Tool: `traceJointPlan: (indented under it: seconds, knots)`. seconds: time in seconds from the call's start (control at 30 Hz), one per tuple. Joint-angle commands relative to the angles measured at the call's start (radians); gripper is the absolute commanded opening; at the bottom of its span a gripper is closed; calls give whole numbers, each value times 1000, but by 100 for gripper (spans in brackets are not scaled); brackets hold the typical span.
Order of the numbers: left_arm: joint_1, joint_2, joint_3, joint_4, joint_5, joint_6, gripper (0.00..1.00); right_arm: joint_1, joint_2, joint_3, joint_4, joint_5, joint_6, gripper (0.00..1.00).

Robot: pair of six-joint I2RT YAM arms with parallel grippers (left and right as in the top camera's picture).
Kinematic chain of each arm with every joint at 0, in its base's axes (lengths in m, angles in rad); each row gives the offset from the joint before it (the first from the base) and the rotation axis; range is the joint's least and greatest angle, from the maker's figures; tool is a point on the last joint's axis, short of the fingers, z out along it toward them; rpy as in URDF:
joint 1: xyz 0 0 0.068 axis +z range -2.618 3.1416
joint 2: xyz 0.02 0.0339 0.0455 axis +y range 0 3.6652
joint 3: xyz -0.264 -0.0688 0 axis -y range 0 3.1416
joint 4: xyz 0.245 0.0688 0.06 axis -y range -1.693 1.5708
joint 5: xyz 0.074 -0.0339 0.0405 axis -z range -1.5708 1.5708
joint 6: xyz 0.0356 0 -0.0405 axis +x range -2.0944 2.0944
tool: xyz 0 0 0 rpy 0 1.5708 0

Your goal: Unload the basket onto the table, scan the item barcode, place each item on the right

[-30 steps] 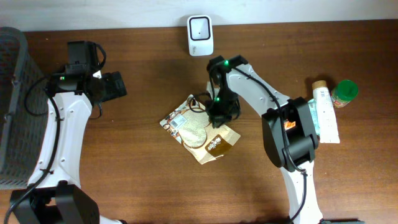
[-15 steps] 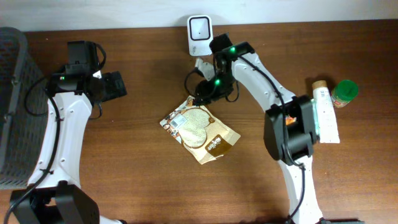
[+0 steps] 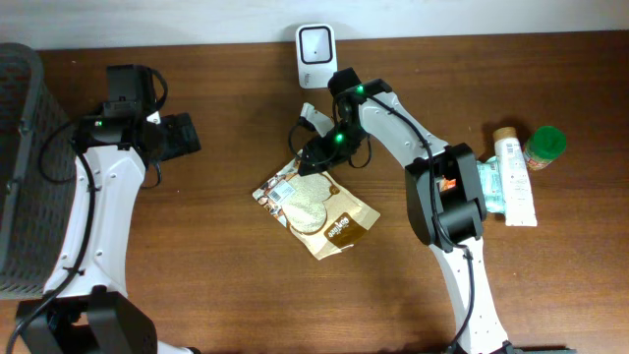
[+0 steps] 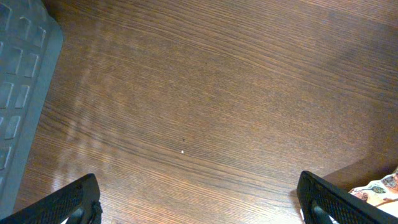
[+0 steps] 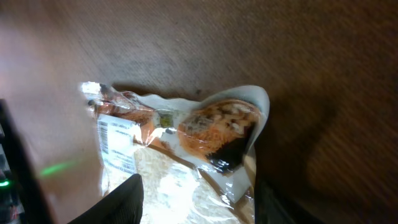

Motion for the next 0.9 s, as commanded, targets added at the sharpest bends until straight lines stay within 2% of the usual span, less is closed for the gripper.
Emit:
traceJointPlan:
  seconds: [0.0,0.2,0.3,0.4,0.5,0.53,0.63,0.87]
  knots:
    - [2,-4,14,2,-7,19,99,4,39,8,3,-8,-11,52]
    - [2,-4,14,2,-7,19,99,4,39,8,3,28,-11,51]
    - [2,-4,14,2,-7,19,99,10,50,8,3,77,-8,44]
    - [2,-4,14,2,-7,19,99,20,67,8,27,135,69,36]
    - [2,-4,14,2,-7,19,99,23,68,8,31,137,72,27]
    - [2,-4,14,2,-7,19,99,23,68,7,33,145,79,19]
    - [2,-4,14,2,-7,19,99,23,68,8,40,203,158,4]
    - [2,-4,14,2,-7,19,99,-13,42,8,40,211,277,4]
